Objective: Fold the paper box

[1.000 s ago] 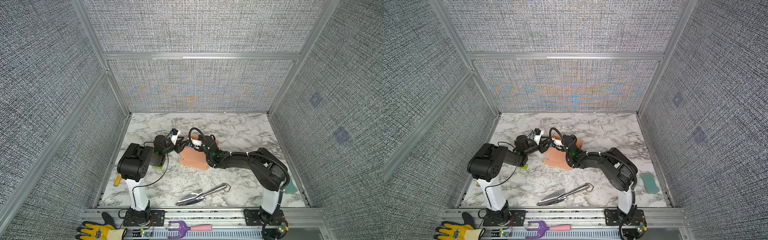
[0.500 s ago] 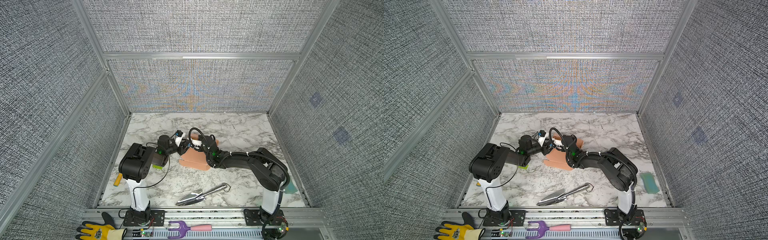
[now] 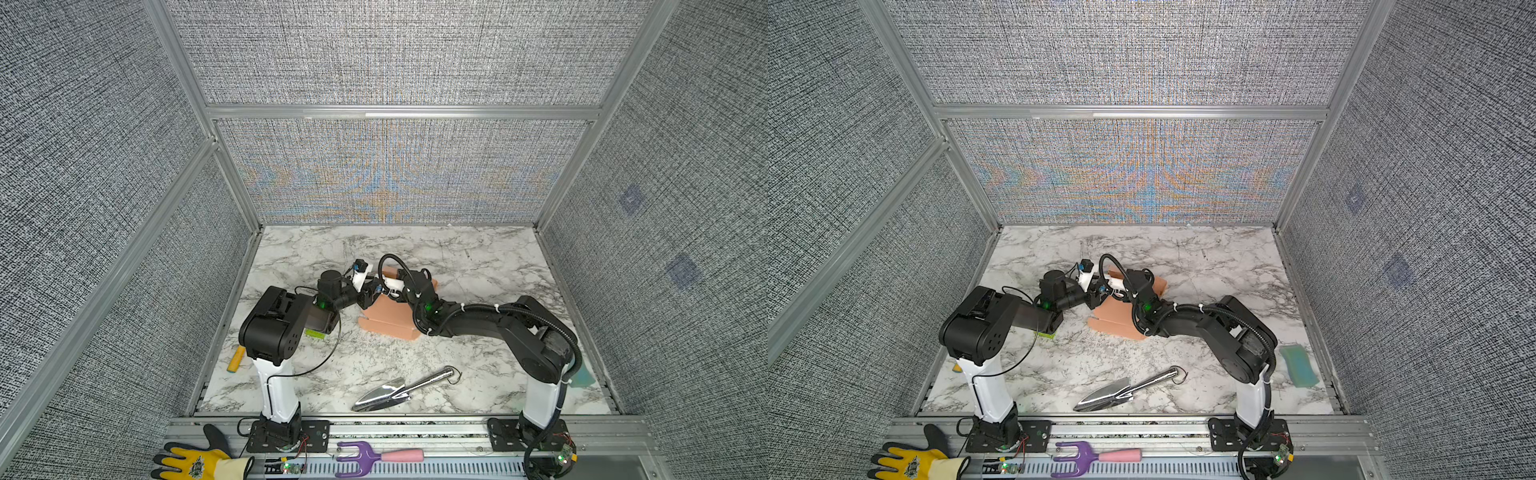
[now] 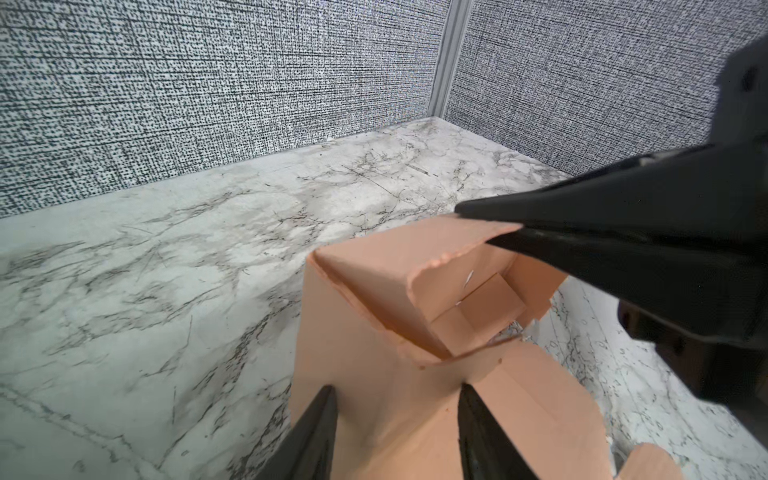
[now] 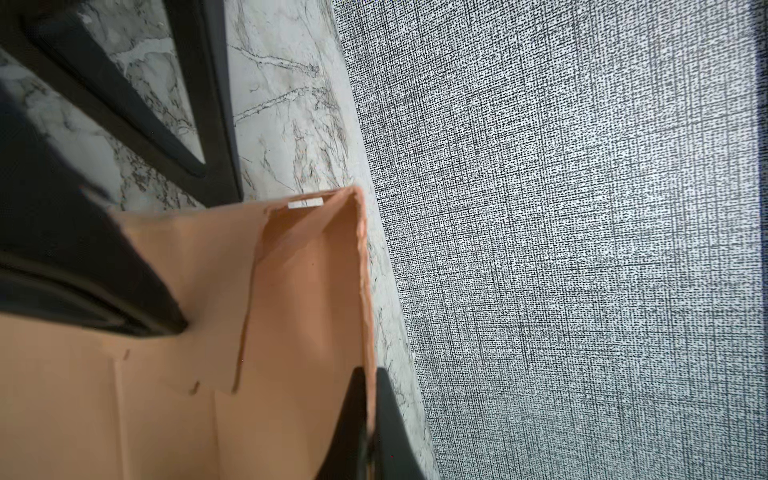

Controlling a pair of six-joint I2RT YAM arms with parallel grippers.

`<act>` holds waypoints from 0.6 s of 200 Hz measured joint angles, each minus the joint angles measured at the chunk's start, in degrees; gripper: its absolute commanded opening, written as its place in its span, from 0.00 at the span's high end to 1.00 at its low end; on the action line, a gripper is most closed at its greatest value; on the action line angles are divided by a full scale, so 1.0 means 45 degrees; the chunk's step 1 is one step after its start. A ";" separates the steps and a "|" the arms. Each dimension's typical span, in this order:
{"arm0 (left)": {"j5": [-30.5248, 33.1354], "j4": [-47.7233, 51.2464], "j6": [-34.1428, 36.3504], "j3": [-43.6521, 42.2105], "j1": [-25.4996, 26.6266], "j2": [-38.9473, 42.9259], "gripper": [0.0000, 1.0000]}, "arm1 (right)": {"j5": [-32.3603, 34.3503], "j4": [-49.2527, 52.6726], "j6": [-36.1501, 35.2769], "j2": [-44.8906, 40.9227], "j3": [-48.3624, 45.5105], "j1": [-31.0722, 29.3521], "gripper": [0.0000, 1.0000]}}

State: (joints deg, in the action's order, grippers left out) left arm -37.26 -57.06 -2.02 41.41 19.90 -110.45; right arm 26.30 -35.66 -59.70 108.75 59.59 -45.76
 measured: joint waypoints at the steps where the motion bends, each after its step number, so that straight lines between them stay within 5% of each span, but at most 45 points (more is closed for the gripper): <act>1: 0.0005 0.0000 -0.0005 0.0000 0.0000 0.0000 0.54 | 0.0000 0.0005 0.0000 0.0000 0.0000 0.0000 1.00; 50: 0.1326 -0.0053 -0.0325 -0.0068 0.0301 0.0121 0.67 | 0.0005 0.0126 0.0097 -0.0097 0.0000 0.0000 1.00; 93: 0.2161 -0.0461 -0.0729 -0.0282 0.0379 0.0277 0.69 | 0.0005 0.0112 0.0136 -0.0097 -0.0034 -0.0024 1.00; 120: 0.2424 -0.0627 -0.0899 -0.0389 0.0461 0.0432 0.80 | 0.0039 0.0112 0.0136 -0.0102 -0.0083 -0.0039 1.00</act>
State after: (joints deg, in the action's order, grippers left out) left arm -26.35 -59.88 -6.07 39.66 21.98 -108.51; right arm 26.48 -35.16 -59.09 108.29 59.22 -45.93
